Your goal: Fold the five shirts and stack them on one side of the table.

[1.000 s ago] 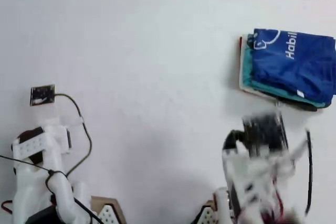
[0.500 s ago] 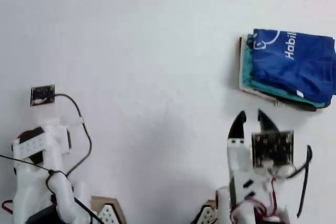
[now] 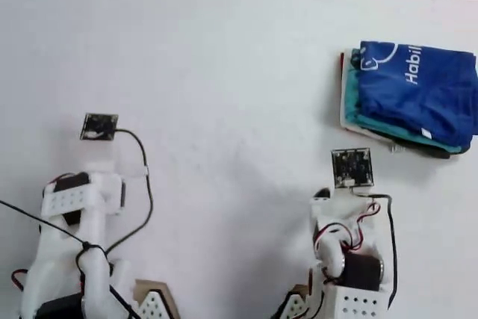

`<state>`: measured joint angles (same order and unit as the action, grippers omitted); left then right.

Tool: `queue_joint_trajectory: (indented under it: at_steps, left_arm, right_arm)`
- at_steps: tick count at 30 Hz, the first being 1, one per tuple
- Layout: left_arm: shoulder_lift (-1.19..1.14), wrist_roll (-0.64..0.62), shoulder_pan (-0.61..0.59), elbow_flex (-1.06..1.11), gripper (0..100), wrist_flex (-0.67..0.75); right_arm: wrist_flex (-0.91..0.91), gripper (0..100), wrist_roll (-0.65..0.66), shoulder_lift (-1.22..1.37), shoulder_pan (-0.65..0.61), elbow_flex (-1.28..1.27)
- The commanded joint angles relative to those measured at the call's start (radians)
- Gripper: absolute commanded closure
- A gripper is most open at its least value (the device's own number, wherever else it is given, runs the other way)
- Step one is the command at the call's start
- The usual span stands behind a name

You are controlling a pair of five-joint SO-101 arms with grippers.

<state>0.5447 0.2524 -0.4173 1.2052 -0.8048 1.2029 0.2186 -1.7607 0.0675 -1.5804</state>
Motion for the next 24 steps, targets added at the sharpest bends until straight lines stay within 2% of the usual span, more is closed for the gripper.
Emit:
queue_joint_trajectory:
  at_steps: [1, 5, 13, 20, 24]
  left_arm:
    - [0.028, -0.046, 0.015, -0.022, 97, 0.012]
    - [0.028, -0.187, 0.025, -0.054, 97, 0.015]
    - [0.029, -0.166, 0.175, -0.091, 97, -0.095]
    - [0.032, -0.163, 0.176, -0.091, 97, -0.152]
    - [0.163, -0.163, 0.175, -0.090, 97, -0.173]
  right_arm:
    - [-0.010, 78.3, -0.009, 0.018, 0.007, -0.021]
    - [0.031, 78.3, -0.009, 0.018, 0.007, -0.061]
    - [0.074, 78.3, -0.009, 0.018, 0.005, -0.041]
    - [0.041, 78.3, -0.009, 0.018, 0.005, -0.109]
    - [0.038, 78.3, -0.009, 0.018, 0.005, -0.110]
